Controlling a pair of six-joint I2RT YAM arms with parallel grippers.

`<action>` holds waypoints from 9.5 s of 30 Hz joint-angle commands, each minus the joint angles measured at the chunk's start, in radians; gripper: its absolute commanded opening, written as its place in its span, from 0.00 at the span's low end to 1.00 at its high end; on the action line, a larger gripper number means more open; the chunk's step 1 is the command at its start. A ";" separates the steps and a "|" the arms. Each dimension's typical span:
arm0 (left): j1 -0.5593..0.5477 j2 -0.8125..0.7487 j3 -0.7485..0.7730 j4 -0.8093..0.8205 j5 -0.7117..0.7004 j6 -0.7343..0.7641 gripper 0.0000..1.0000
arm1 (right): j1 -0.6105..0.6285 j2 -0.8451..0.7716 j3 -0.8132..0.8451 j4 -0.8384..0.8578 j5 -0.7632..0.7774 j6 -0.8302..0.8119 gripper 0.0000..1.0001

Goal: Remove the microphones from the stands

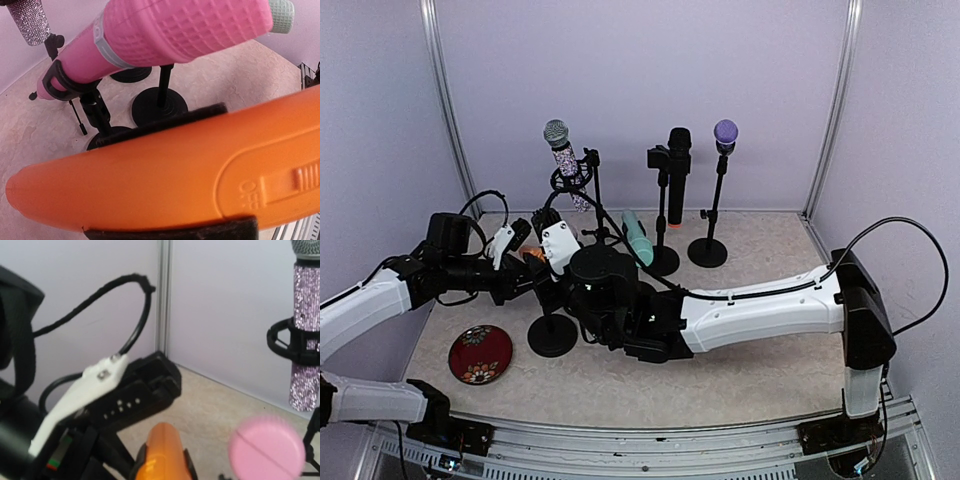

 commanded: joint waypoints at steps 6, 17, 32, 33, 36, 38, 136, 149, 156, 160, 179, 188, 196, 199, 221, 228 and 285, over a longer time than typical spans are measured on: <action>0.012 0.009 -0.054 0.087 -0.144 -0.034 0.00 | 0.104 -0.216 -0.108 0.073 -0.010 -0.070 0.00; 0.015 0.039 -0.091 0.128 -0.194 -0.018 0.00 | 0.160 -0.338 -0.210 -0.014 0.005 -0.042 0.00; 0.018 0.029 -0.087 0.051 -0.060 0.084 0.19 | 0.178 -0.536 -0.301 -0.218 -0.009 0.018 0.00; 0.018 0.016 -0.073 0.018 -0.024 0.106 0.42 | 0.178 -0.535 -0.303 -0.219 -0.012 0.017 0.00; 0.019 -0.020 -0.021 -0.103 0.064 0.174 0.99 | 0.178 -0.509 -0.275 -0.236 -0.028 0.009 0.00; 0.029 -0.044 0.030 -0.191 0.081 0.226 0.99 | 0.175 -0.476 -0.240 -0.263 -0.049 0.006 0.00; 0.463 0.631 0.143 0.090 -0.572 0.510 0.38 | -0.147 0.345 0.243 -0.102 -0.239 0.024 0.19; 0.551 0.559 0.035 0.089 -0.558 0.586 0.52 | -0.104 0.031 -0.196 0.059 -0.231 0.038 0.00; 0.545 0.479 0.071 0.042 -0.507 0.544 0.89 | -0.081 -0.243 -0.478 0.055 -0.242 0.052 0.00; 0.549 0.404 0.117 -0.040 -0.428 0.502 0.99 | -0.076 -0.395 -0.633 0.019 -0.204 0.068 0.00; 0.501 0.184 0.166 -0.250 -0.262 0.498 0.99 | -0.453 -0.933 -1.014 -0.090 -0.076 -0.001 0.00; 0.458 0.166 0.166 -0.295 -0.224 0.487 0.99 | -0.834 -0.824 -0.978 0.044 -0.226 -0.072 0.00; 0.354 0.111 0.153 -0.337 -0.196 0.432 0.99 | -0.996 -0.604 -0.851 0.145 -0.276 -0.068 0.00; 0.318 0.094 0.152 -0.342 -0.187 0.409 0.99 | -1.027 -0.554 -0.814 0.170 -0.272 -0.065 0.00; 0.216 0.056 0.196 -0.360 -0.090 0.314 0.99 | -0.956 -0.991 -0.675 -0.234 -0.302 -0.077 1.00; 0.207 0.075 0.221 -0.361 -0.073 0.298 0.99 | -0.710 -0.980 -0.648 -0.322 -0.246 -0.082 1.00; 0.165 0.100 0.200 -0.296 0.040 0.209 0.99 | -0.189 0.042 0.080 -0.133 -0.213 -0.148 0.62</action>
